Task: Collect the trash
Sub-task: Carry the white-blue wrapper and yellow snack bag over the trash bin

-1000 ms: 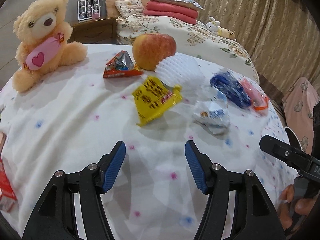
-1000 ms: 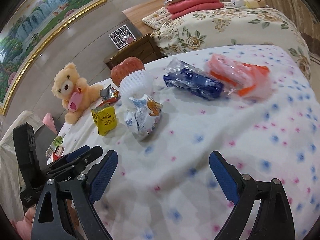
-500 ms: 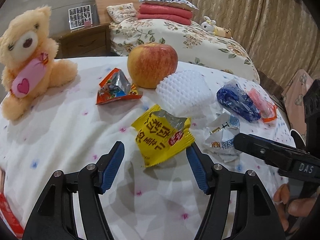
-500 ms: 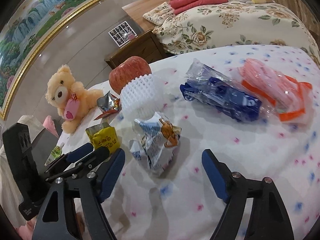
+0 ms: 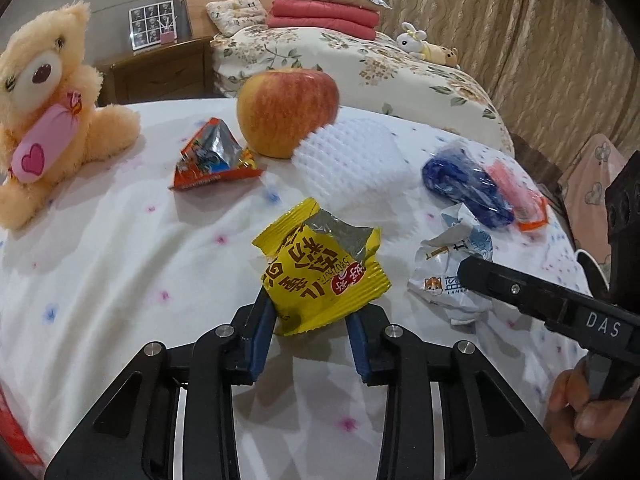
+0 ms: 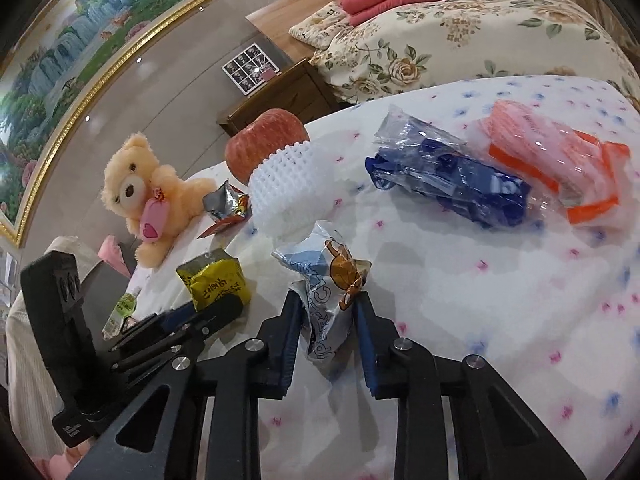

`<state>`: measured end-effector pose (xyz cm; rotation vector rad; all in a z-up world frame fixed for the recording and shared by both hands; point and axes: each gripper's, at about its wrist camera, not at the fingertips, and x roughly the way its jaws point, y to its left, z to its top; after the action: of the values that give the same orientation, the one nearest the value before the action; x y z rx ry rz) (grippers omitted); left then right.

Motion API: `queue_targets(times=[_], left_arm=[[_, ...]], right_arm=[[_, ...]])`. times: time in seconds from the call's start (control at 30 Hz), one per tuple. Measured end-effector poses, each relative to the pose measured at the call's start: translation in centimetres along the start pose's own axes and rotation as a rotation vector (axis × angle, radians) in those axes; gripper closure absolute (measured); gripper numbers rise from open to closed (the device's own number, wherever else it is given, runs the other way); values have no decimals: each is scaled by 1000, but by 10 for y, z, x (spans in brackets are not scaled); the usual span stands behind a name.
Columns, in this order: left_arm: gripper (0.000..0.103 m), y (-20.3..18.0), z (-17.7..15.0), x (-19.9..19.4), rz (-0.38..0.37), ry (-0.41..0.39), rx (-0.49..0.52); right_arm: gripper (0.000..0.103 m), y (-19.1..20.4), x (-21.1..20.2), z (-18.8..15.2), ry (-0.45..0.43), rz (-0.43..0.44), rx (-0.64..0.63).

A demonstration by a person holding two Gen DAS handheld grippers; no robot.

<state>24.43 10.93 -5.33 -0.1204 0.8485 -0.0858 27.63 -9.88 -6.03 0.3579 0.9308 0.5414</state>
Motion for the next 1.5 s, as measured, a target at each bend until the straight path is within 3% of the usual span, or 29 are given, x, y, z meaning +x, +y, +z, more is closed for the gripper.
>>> queue_targets(times=[0.33, 0.77, 1.5], left_arm=[[71, -45, -20, -16, -82, 14, 12], [71, -131, -37, -28, -196, 32, 108], [71, -245, -51, -36, -314, 49, 283]], right_arm=[[76, -29, -48, -17, -47, -18, 60], [76, -80, -116, -38, -147, -84, 156], [76, -166, -212, -75, -274, -220, 297]])
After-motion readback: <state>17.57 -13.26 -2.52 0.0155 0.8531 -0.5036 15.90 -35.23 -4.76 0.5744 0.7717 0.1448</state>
